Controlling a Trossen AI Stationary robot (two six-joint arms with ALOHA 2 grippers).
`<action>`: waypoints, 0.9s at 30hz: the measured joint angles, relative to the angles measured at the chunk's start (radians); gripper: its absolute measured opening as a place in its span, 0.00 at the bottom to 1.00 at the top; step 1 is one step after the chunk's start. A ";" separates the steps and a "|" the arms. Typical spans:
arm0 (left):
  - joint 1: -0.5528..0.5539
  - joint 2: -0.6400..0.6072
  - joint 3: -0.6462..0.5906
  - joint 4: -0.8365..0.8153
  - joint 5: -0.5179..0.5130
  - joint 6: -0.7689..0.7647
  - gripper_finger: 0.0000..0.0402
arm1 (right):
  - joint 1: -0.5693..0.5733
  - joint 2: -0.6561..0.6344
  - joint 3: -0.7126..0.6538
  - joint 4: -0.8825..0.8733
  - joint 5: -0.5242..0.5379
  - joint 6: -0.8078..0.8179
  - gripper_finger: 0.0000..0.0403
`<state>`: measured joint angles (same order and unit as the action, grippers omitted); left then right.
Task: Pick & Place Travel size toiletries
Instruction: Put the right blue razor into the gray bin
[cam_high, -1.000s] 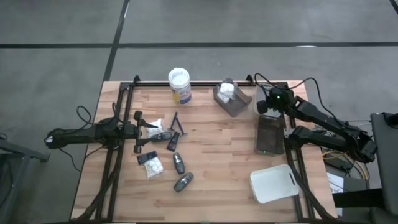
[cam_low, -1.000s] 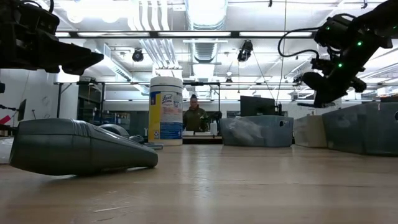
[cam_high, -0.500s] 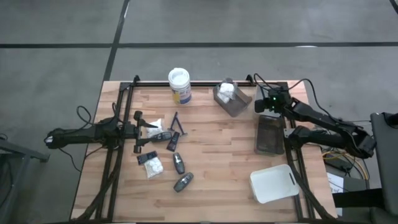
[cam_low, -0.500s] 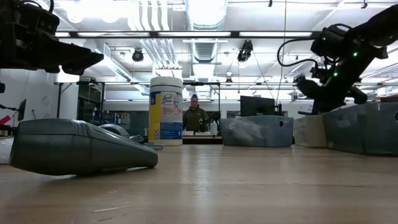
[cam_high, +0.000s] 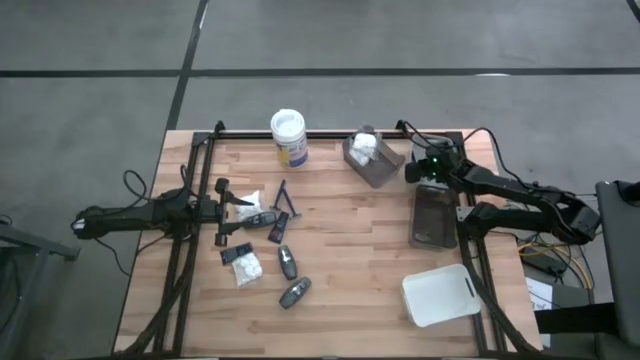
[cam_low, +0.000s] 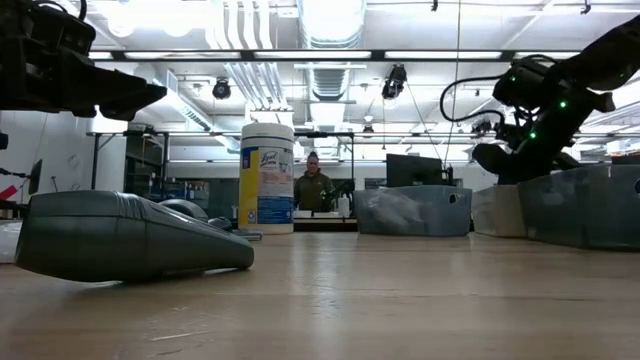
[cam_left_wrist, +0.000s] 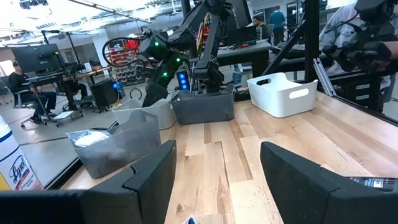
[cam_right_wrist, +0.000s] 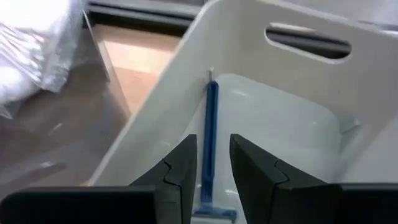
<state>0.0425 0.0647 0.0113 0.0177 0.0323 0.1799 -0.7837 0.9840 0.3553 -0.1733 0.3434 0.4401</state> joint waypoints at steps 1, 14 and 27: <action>0.000 0.000 0.000 0.000 0.000 0.000 0.59 | 0.000 0.000 0.006 0.001 0.000 -0.002 0.26; 0.000 0.000 0.000 0.000 0.000 0.000 0.59 | 0.000 -0.001 0.075 -0.009 -0.078 -0.005 0.41; 0.000 0.000 0.000 0.000 0.000 0.000 0.59 | 0.051 -0.001 0.131 -0.007 -0.198 0.013 0.43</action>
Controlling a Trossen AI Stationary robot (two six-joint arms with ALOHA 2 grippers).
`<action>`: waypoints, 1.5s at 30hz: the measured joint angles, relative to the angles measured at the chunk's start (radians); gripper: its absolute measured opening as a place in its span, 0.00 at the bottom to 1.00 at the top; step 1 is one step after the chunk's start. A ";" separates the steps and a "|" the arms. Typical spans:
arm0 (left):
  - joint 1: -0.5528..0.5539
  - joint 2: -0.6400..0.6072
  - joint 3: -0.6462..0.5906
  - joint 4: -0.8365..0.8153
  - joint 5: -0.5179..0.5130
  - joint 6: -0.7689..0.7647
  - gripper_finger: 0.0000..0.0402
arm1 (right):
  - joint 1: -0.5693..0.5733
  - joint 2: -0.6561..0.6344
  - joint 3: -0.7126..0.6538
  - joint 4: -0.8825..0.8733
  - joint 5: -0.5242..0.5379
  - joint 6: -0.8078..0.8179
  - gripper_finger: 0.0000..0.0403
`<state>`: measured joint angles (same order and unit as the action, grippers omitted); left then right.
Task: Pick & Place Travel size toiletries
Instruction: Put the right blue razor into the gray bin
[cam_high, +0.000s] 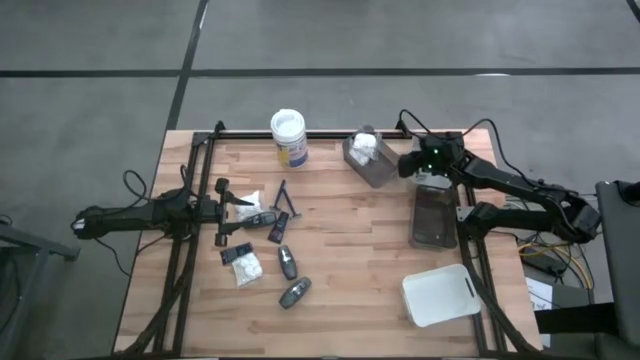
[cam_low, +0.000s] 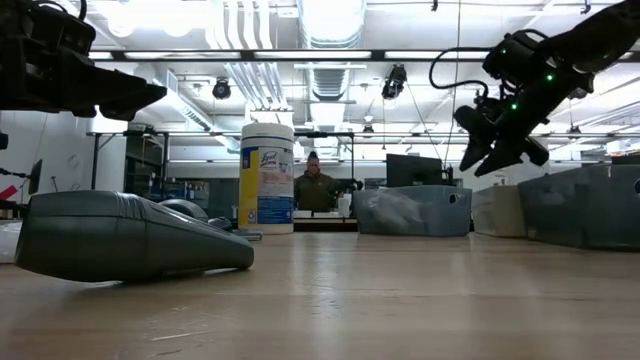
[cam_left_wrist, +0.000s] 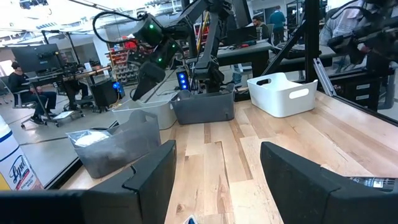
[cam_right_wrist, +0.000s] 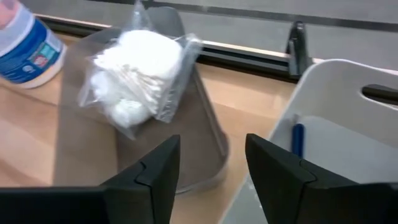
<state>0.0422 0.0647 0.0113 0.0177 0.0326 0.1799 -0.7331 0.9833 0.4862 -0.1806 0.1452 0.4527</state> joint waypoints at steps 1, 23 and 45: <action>0.000 0.000 0.000 0.000 0.000 0.000 0.59 | 0.010 0.000 0.002 0.000 0.000 0.001 0.42; 0.000 0.000 0.000 0.000 0.000 0.000 0.59 | 0.271 0.121 0.109 0.093 0.007 -0.014 0.31; 0.000 0.000 0.000 0.000 0.000 0.000 0.59 | 0.473 0.593 0.446 0.084 0.003 -0.185 0.19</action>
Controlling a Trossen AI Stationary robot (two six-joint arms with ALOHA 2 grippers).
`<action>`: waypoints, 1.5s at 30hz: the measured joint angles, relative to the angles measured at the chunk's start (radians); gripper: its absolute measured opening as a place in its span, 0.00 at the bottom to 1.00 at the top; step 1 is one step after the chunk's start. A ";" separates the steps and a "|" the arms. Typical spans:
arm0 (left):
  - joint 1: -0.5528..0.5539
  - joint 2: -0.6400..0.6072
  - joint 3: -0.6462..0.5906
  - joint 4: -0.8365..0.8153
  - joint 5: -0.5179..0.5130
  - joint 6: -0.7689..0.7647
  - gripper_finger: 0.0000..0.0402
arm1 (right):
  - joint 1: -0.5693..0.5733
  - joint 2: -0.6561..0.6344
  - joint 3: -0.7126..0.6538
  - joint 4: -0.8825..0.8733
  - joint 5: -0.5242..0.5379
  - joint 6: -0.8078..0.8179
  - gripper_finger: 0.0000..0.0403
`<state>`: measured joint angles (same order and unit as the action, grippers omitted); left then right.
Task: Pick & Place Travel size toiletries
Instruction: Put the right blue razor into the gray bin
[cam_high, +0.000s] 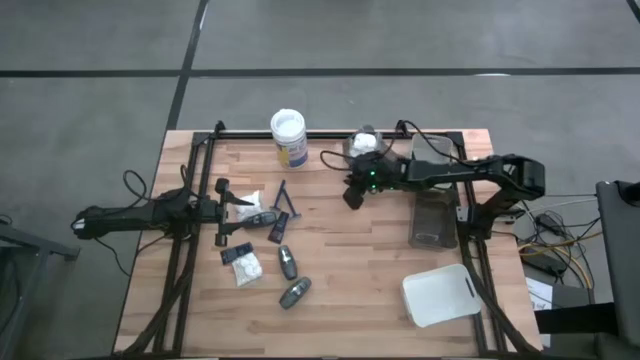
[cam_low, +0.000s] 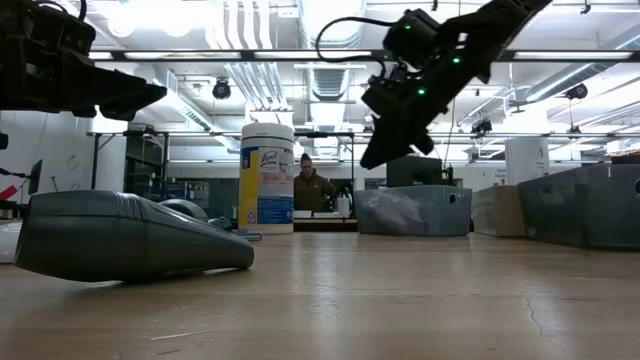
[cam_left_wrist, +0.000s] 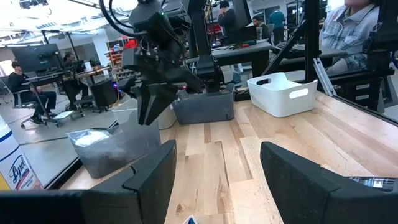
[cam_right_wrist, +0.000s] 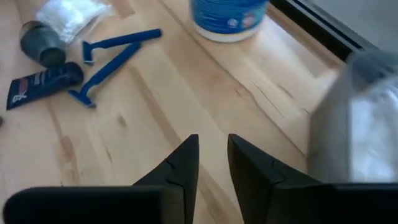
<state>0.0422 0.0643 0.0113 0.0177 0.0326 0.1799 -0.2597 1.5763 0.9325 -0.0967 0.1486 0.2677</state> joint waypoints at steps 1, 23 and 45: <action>0.000 0.000 0.000 0.000 0.000 0.000 0.59 | 0.006 0.013 0.012 -0.004 0.000 -0.014 0.18; 0.000 0.000 0.000 -0.001 0.000 0.000 0.59 | 0.033 0.004 -0.011 -0.003 0.002 -0.127 0.16; 0.000 0.020 0.000 0.269 0.056 -0.021 0.59 | 0.033 0.003 -0.150 0.010 -0.168 -0.252 0.25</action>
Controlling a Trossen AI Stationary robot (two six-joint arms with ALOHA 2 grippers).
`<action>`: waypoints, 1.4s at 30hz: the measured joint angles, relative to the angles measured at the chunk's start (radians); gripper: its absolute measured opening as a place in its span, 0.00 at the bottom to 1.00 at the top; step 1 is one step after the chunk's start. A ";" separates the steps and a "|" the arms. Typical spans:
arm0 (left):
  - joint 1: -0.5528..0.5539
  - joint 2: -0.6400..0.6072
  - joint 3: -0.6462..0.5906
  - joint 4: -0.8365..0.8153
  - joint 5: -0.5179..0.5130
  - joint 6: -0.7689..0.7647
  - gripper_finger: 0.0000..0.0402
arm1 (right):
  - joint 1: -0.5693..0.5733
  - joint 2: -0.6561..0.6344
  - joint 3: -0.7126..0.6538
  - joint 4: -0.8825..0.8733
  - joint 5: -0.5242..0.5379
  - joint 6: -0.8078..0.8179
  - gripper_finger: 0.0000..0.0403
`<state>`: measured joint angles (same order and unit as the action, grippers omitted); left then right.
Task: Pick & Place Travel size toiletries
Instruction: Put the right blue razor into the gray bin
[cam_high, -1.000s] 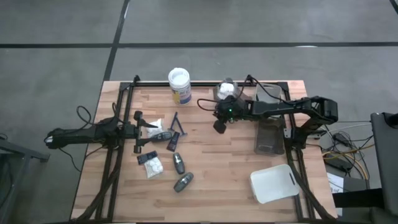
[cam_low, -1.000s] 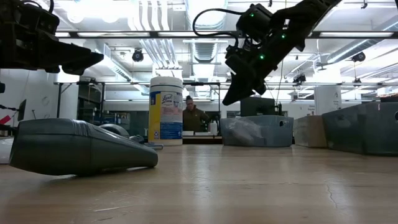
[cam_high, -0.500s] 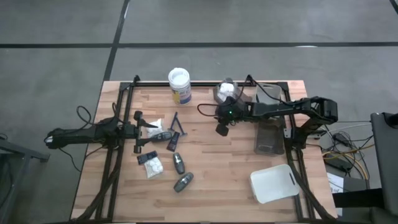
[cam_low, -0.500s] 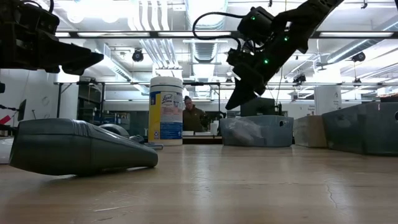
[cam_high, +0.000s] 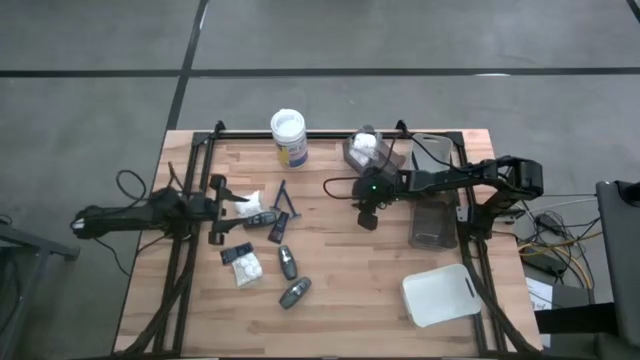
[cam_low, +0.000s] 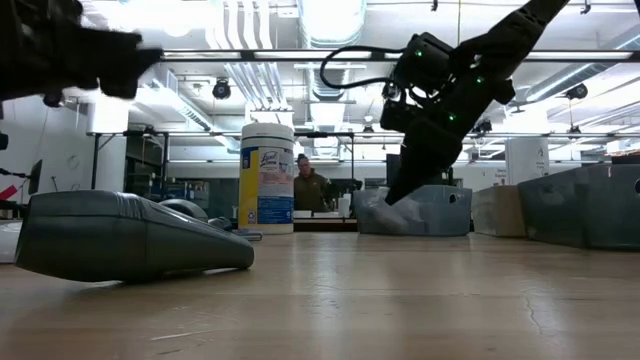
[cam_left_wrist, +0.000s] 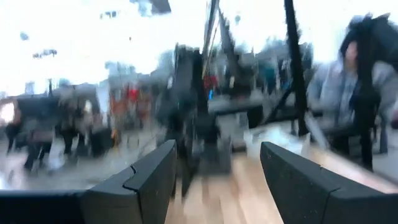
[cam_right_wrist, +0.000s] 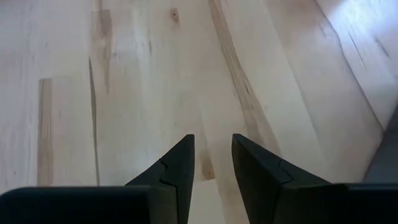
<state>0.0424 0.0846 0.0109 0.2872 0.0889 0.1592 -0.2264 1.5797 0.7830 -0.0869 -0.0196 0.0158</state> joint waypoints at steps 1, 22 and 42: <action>0.000 0.010 0.002 0.057 -0.001 -0.007 0.59 | 0.000 0.000 0.000 0.001 0.000 -0.001 0.24; 0.002 0.938 0.451 -0.231 -0.216 -0.114 0.59 | 0.000 0.000 0.000 0.049 -0.007 0.011 0.09; 0.076 1.287 0.648 -0.366 -0.330 -0.310 0.59 | 0.000 0.000 -0.001 0.055 -0.008 0.012 0.21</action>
<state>0.1180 1.3720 0.6593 -0.0787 -0.2414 -0.1511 -0.2265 1.5799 0.7822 -0.0316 -0.0272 0.0274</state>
